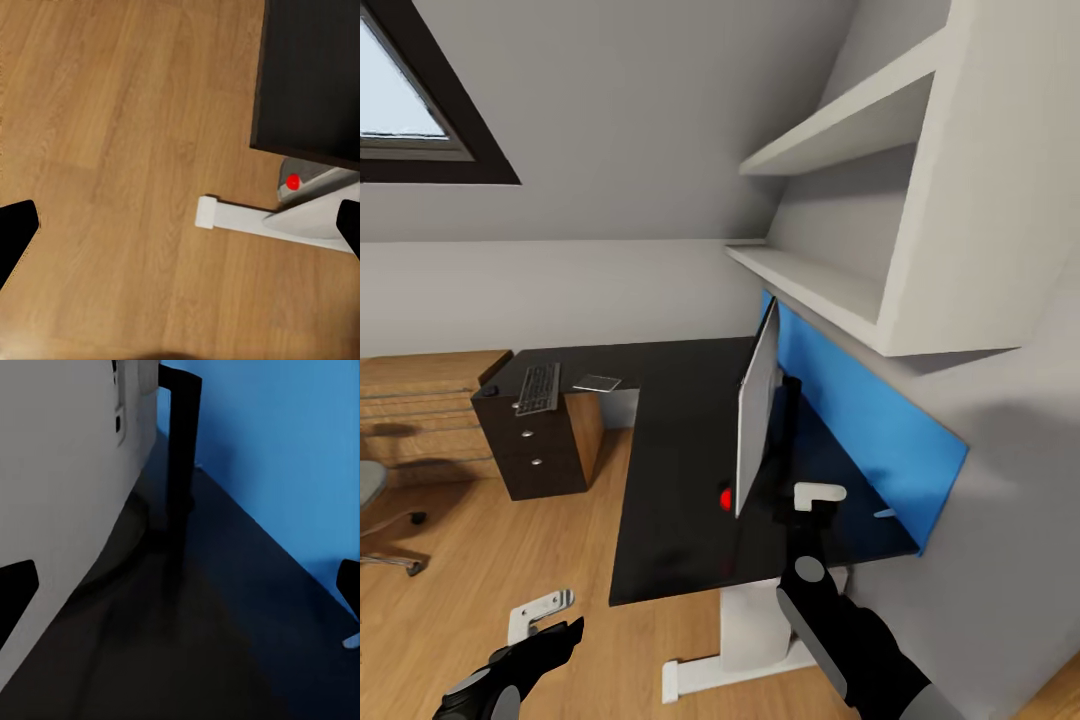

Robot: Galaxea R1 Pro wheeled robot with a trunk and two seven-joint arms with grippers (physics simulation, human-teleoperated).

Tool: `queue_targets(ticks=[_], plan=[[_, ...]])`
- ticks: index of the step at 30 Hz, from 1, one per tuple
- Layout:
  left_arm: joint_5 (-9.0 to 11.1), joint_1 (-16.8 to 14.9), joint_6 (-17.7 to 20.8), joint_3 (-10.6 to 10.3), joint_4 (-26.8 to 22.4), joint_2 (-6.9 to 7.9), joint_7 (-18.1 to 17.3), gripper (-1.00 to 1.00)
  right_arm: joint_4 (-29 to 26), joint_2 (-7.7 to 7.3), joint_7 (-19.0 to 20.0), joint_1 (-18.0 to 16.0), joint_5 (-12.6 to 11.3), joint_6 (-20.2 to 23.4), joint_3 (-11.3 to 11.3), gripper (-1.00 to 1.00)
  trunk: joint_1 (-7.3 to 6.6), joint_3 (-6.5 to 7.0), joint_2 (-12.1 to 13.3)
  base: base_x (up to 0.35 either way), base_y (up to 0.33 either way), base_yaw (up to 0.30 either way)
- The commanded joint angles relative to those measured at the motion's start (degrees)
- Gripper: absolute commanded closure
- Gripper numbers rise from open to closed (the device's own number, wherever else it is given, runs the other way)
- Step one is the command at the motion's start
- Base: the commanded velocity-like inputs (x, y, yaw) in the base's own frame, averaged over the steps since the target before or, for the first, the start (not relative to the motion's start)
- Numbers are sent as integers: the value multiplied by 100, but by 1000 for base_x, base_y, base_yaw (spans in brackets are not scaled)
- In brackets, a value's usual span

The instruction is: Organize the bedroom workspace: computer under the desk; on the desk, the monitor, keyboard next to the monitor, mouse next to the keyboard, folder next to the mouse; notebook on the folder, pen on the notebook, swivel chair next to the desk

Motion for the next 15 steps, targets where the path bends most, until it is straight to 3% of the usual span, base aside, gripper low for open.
queue_targets(ticks=[1, 9, 15], plan=[[61, 0, 19, 4, -9, -2, 40, -100, -7, -2, -40, -7, -18, 39, 17, -100, 2, -7, -7, 0, 245, 0], [62, 0, 19, 5, -9, -2, 43, -100, -7, -2, -32, 17, -13, 40, 20, -100, 2, -7, -7, 7, 290, 0], [64, 0, 18, 5, -9, -2, 48, -100, -7, -2, -32, 23, -12, 40, 20, -100, 2, -7, -7, 108, 276, 0]])
